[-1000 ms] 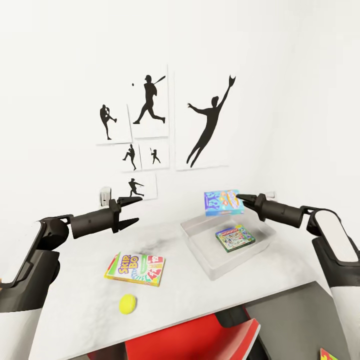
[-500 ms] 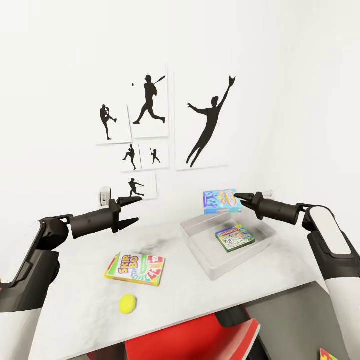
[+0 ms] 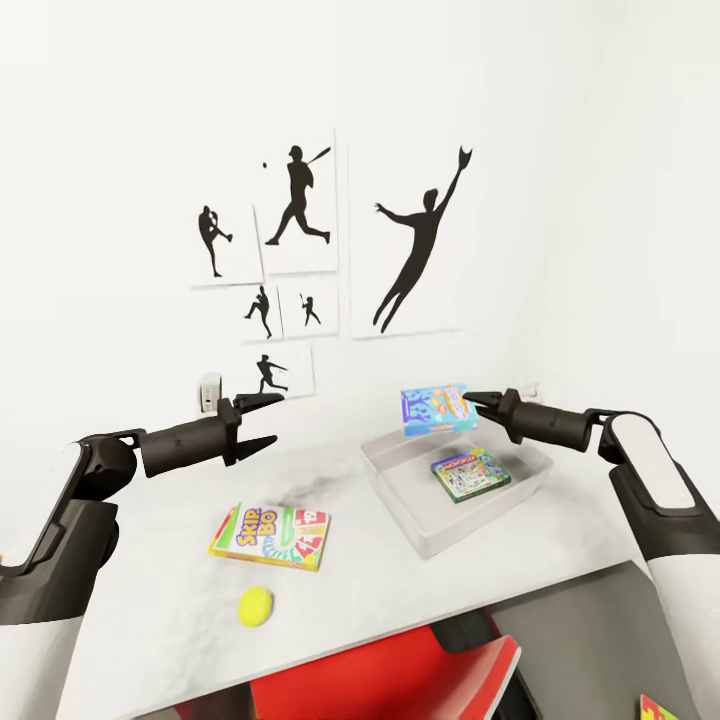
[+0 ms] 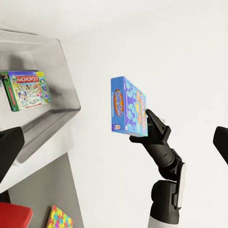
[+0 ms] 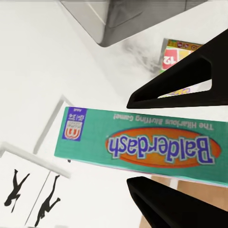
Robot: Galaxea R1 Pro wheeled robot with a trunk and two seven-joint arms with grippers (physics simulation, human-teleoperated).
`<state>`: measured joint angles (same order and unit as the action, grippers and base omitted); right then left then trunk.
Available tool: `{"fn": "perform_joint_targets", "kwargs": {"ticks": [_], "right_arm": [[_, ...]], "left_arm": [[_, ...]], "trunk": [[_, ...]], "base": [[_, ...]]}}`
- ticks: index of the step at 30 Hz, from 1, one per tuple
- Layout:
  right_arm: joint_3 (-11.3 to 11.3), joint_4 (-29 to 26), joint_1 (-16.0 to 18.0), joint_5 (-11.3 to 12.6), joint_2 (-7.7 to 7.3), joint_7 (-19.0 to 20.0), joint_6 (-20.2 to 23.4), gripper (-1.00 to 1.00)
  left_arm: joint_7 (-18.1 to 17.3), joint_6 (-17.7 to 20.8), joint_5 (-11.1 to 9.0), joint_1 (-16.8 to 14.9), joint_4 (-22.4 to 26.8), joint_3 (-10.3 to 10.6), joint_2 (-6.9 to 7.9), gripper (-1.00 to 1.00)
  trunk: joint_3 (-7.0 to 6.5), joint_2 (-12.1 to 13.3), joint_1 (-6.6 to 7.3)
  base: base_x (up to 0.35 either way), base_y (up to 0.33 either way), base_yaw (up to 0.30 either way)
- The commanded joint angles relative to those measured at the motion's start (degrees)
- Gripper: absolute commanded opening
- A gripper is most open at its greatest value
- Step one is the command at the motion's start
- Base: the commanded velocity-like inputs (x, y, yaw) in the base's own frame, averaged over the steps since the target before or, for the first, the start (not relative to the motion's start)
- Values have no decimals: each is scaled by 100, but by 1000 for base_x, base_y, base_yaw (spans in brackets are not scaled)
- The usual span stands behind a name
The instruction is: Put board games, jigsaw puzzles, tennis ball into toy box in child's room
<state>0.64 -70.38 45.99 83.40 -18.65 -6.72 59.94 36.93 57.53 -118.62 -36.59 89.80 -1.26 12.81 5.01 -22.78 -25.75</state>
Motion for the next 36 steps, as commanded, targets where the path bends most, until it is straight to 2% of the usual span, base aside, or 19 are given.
{"fn": "perform_joint_targets", "kwargs": {"ticks": [1,36], "right_arm": [[8,5,6,72,-4,-59,6,-100],[23,184,7,78,5,-78,6,-100]], "left_arm": [[60,9,-56,-6,3,-5,0,100],[60,10,-56,-6,3,-5,3,100]], "trunk": [[22,-14,-4],[340,-14,-4]], "base": [[0,0,0],[0,0,0]]}}
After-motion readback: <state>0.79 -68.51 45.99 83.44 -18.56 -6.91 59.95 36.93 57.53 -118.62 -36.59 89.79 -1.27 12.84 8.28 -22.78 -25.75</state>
